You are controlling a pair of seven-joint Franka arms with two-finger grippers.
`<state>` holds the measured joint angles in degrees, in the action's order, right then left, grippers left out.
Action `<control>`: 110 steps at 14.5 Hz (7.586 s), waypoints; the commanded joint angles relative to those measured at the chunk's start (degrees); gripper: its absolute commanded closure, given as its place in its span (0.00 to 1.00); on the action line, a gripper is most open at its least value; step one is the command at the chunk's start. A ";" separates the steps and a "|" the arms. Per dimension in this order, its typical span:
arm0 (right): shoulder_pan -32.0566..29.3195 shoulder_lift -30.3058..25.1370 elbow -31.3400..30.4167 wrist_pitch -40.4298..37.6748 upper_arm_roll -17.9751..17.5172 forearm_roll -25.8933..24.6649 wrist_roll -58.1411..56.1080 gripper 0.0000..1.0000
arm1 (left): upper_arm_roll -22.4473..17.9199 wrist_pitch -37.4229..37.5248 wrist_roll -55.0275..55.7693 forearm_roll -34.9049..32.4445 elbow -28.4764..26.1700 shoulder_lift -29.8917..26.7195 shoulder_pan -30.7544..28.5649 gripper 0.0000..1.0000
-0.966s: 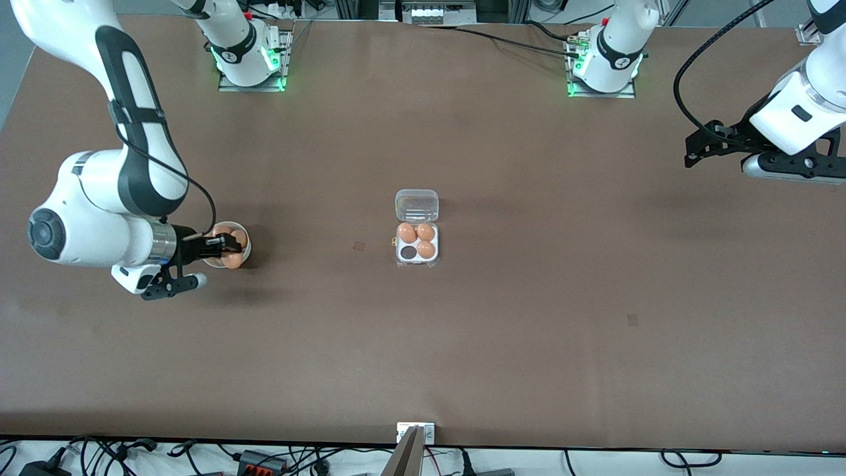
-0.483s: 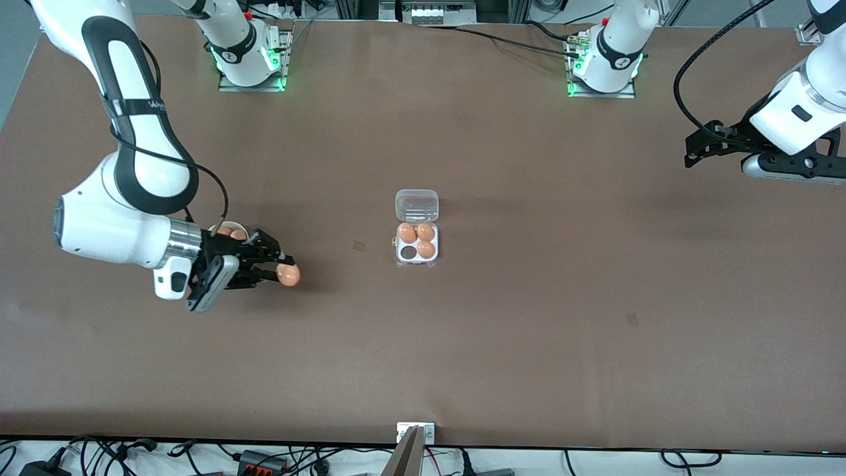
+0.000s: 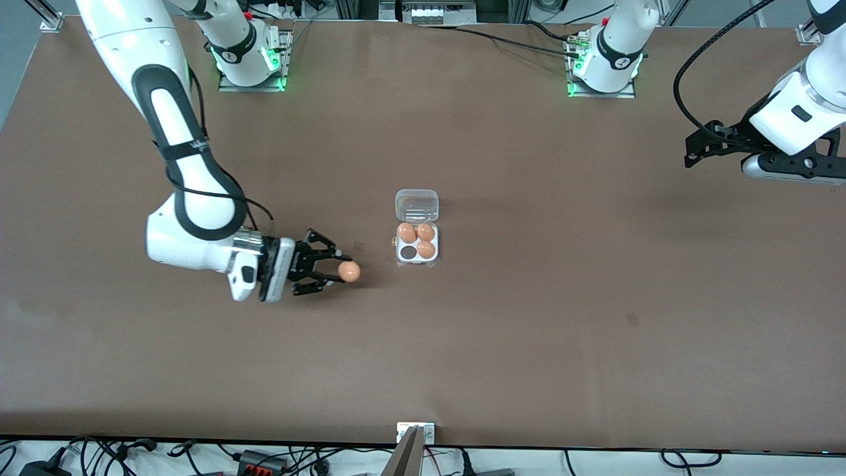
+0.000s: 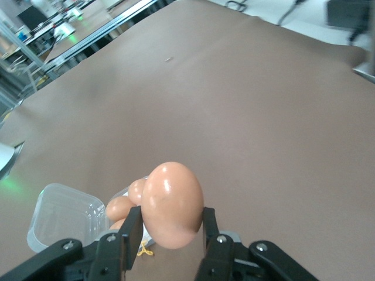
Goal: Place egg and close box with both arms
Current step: 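Carry the egg with the right gripper to the clear egg box, then lower the egg into the empty box slot and open the right gripper, then withdraw the right gripper while the left gripper reaches toward the egg box, then push the clear lid shut over the eggs with the left gripper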
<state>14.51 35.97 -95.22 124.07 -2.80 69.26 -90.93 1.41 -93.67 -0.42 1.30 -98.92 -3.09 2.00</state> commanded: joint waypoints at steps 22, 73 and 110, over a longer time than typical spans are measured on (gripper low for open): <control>7.72 13.07 1.53 0.12 -0.36 27.93 -43.44 1.00 | -0.09 1.21 -0.81 -0.86 1.71 0.89 0.11 0.00; -1.68 1.20 20.86 -27.56 10.88 -31.29 70.60 0.00 | 14.66 11.52 7.69 7.21 -0.91 5.64 2.39 0.91; -17.41 -31.04 0.32 -26.78 3.68 -69.70 91.02 0.00 | 27.95 -52.30 69.68 -39.35 3.38 44.04 16.54 0.99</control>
<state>-2.49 11.90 -85.41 93.57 1.55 0.62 1.18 30.65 -144.08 69.15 -35.42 -98.13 38.40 18.39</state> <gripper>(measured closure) 0.000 0.987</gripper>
